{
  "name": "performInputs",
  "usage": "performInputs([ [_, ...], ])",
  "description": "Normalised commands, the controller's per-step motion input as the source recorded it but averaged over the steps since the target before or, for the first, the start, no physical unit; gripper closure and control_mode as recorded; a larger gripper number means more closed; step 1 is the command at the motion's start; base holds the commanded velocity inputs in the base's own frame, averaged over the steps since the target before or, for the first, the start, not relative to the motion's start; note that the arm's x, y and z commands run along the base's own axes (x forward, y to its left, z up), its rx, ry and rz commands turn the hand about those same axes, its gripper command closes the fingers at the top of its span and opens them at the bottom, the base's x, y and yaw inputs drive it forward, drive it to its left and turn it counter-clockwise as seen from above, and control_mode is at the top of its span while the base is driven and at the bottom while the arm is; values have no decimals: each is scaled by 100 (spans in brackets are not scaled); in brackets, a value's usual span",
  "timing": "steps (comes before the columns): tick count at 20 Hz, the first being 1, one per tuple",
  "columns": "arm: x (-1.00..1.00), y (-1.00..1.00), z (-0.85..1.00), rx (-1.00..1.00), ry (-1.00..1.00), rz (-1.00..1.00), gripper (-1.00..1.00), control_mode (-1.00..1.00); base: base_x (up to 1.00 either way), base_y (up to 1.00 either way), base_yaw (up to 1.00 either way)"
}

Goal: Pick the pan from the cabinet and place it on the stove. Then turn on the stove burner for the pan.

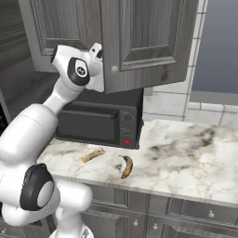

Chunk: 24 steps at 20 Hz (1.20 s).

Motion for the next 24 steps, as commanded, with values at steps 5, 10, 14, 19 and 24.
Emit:
performInputs([
  [5,-61,-65,-1,0,0,-13,-100,-100,0,0,0],
  [10,-69,-73,0,0,0,-15,-100,-100,0,0,0],
  [14,-49,-89,0,1,0,-12,-100,-100,0,0,0],
  [19,-37,-99,0,4,1,-10,-100,-100,0,0,0],
  [24,-24,-99,0,7,3,-9,-100,-100,0,0,0],
])
